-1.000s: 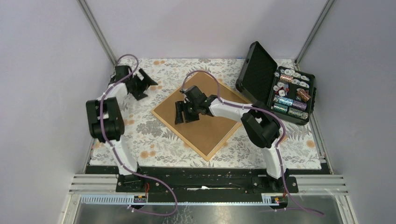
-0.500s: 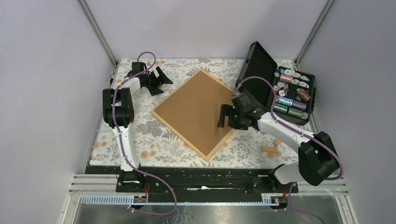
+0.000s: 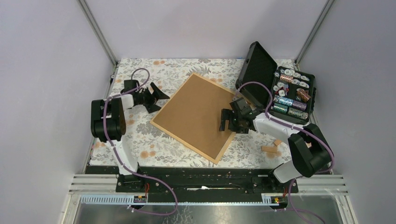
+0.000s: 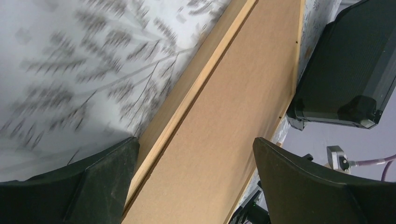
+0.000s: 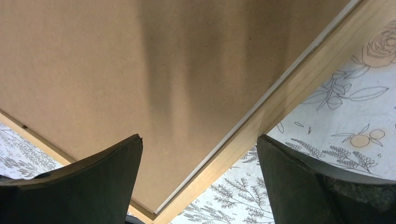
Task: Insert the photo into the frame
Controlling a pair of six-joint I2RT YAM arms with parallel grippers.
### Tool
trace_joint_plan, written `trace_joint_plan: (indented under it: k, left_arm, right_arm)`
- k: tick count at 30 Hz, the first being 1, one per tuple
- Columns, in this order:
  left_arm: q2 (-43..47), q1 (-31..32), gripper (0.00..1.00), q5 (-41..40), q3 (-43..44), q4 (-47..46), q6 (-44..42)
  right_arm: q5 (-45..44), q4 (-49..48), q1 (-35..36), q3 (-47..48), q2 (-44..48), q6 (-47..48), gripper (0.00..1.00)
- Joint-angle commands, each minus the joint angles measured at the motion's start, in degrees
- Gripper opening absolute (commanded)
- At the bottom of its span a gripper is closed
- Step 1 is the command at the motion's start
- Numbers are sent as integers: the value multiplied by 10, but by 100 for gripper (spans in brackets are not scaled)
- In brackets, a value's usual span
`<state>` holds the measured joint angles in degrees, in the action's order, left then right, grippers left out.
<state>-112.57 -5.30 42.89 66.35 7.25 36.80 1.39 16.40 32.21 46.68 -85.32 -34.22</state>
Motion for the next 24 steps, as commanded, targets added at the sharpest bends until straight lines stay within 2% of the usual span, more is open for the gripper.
trace_joint_plan:
  k: [1, 6, 11, 14, 18, 21, 24]
  left_arm:
    - [52, -8, 98, 31, -107, 33, 7]
    - [158, -17, 98, 12, -234, 19, 32]
    - [277, -17, 98, -14, -377, -23, 112]
    - [338, 8, 98, -32, -444, -49, 171]
    - [409, 75, 98, -81, -457, -2, 193]
    - [446, 77, 99, -131, -415, 79, 151]
    - [436, 59, 99, -150, -349, 127, 102]
  right_arm:
    - [47, -89, 1, 28, -48, 57, 100]
    - [43, -83, 2, 93, -116, 134, 100]
    - [-27, -48, 2, 170, -178, 175, 100]
    - [-43, -40, 2, 209, -206, 176, 100]
    - [-41, -24, 2, 254, -241, 172, 100]
    - [-73, 17, 3, 279, -229, 166, 100]
    - [-100, 69, 2, 285, -190, 164, 100]
